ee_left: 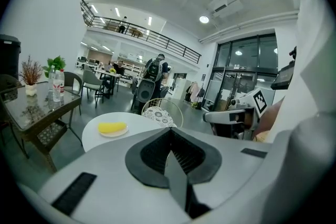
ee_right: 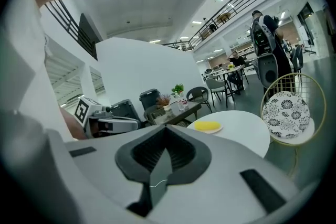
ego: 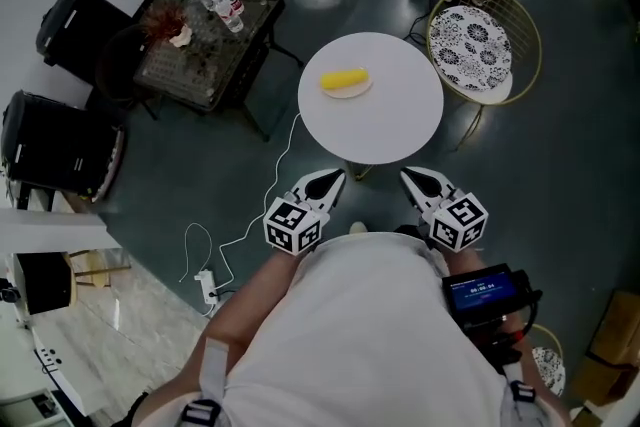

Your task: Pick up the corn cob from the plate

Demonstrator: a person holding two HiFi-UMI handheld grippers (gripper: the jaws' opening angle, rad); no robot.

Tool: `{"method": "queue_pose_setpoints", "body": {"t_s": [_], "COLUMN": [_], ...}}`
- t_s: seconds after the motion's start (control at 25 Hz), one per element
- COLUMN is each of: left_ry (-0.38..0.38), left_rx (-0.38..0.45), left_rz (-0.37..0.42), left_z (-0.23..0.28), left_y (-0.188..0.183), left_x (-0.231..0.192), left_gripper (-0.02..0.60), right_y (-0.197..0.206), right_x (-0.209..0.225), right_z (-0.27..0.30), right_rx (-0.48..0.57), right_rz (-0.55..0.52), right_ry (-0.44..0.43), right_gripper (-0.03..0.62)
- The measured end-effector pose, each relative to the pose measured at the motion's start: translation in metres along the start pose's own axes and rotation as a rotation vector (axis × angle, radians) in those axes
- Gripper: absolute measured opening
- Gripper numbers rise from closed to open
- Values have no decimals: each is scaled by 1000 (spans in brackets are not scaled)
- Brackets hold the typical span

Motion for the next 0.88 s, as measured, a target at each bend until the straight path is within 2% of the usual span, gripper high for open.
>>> {"method": "queue_pose_setpoints", "body": {"t_s": [0.2,0.44,0.88], "left_ry": [-1,12,-15], "left_rx": [-7,-28,-74], "left_rz": [-5,23,47], "left_z": [4,13,64], "left_y": [2,1,-9], "left_x": [-30,-43,-89], "left_gripper": [8,8,8], "right_y": [-9,-12,-50], "right_x": [7,17,68], "right_z": [25,40,92], "right_rx": [-10,-29,-54], "right_rz": [4,17,13], "right_ry": [17,20,-34], "right_gripper": [6,6,6]}}
Point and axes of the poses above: the fingertips, and each gripper's own axes: z forward along the fingers, x to its right, y out of its underside, the point moved 6 cm from there along -z, backward along the fingers, and after that the axes turned 13 degrees about z, right-handed, at the moved point
